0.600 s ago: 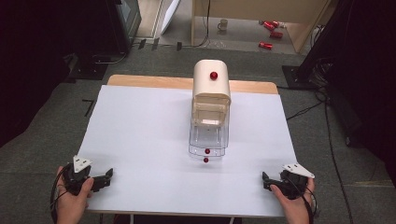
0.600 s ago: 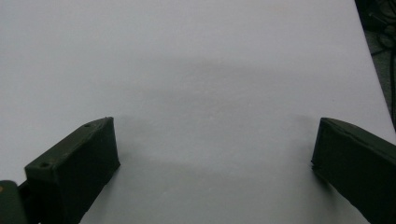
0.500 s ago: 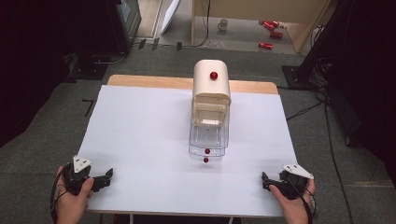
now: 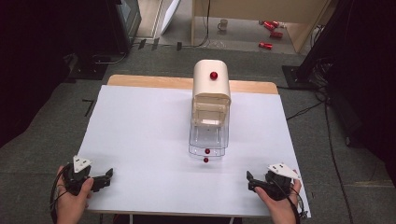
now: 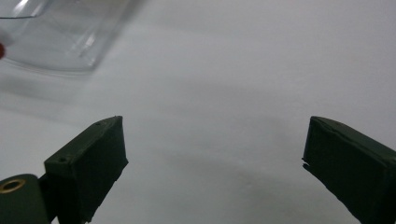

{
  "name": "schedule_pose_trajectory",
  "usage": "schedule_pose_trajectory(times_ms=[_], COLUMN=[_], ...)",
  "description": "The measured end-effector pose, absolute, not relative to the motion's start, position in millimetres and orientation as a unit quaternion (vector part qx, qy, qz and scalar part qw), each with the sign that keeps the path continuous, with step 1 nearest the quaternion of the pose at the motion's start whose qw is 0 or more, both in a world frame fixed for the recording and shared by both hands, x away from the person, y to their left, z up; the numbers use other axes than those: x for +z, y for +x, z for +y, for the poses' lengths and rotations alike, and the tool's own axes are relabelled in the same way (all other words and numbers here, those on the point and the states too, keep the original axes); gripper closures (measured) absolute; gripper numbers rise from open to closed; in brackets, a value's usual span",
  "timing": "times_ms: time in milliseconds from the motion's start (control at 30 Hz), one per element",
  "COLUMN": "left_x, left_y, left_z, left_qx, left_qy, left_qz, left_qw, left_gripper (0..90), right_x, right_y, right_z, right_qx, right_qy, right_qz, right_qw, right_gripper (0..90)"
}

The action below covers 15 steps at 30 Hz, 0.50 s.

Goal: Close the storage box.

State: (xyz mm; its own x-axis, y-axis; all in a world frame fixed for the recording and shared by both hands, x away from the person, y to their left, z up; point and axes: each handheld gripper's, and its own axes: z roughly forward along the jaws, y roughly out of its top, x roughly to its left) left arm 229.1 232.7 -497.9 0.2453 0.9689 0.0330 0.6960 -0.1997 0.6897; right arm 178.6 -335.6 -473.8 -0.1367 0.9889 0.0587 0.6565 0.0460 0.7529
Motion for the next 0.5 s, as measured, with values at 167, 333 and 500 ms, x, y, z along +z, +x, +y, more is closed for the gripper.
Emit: schedule_pose_trajectory(times_ms=[167, 333, 500], left_x=[-498, -498, -498], left_y=[229, 229, 229], left_z=[233, 233, 233], left_qx=[0.24, 0.24, 0.24], left_qy=[0.736, 0.736, 0.737], left_qz=[0.565, 0.565, 0.565], left_qw=[0.284, 0.284, 0.284], left_gripper=[0.0, 0.0, 0.0], right_x=[-466, -457, -452], right_y=[178, 179, 181], right_z=[-320, -301, -285], right_qx=[0.341, 0.366, 0.377], right_qy=[0.595, 0.582, 0.567], right_qz=[0.683, 0.685, 0.691], right_qw=[0.251, 0.243, 0.243], right_gripper=[8.7, 15.0, 19.5])
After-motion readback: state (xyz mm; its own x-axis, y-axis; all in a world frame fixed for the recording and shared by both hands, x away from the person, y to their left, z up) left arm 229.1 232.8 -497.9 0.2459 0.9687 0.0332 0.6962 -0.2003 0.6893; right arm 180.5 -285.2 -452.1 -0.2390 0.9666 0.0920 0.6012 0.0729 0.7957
